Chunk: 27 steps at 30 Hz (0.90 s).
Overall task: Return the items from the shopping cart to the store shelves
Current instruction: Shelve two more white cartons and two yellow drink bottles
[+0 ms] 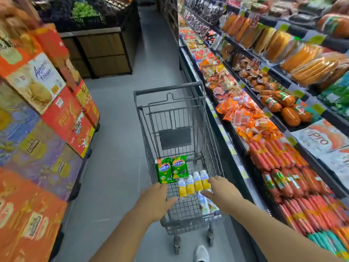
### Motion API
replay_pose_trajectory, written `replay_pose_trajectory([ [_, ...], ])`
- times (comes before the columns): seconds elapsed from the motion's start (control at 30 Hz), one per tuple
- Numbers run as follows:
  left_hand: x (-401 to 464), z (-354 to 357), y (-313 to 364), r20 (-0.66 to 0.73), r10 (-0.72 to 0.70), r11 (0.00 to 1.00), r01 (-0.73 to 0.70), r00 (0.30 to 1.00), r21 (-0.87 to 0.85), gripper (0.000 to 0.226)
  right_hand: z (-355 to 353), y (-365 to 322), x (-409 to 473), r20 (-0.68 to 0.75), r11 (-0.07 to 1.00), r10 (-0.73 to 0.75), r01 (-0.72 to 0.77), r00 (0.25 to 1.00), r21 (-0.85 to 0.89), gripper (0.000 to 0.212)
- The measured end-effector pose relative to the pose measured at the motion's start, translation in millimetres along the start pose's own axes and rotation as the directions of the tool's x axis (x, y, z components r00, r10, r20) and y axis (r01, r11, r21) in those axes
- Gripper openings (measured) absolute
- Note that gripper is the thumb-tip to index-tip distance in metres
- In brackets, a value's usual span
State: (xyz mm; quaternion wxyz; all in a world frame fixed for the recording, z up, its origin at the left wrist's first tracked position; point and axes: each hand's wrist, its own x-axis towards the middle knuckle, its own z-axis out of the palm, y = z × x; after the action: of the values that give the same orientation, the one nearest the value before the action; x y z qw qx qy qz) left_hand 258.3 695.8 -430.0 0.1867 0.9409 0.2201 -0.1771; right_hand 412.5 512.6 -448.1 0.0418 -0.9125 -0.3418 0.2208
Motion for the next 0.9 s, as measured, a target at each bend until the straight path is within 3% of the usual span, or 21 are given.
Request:
replay_pose_trajectory([
  [0.1,64,0,-2,0.044,-0.043,0.998,0.045,0.998,-0.036,0.059,3,17,64,0.084,0.999,0.010,-0.013,0.996,0.032,0.058],
  [0.27,153,22,-12,0.138,-0.103,0.989,0.116,0.985,-0.092,0.060,24,30,152,0.140,0.998,0.015,-0.024,0.990,0.059,0.053],
  [0.57,281,139,-43,0.281,-0.168,0.950,0.231,0.945,-0.209,0.050,150,51,255,0.290,0.968,0.138,-0.191,0.947,0.161,0.050],
  [0.9,330,259,-67,0.328,-0.261,0.832,0.384,0.908,-0.401,0.033,254,78,277,0.371,0.836,0.353,-0.468,0.859,0.287,0.013],
])
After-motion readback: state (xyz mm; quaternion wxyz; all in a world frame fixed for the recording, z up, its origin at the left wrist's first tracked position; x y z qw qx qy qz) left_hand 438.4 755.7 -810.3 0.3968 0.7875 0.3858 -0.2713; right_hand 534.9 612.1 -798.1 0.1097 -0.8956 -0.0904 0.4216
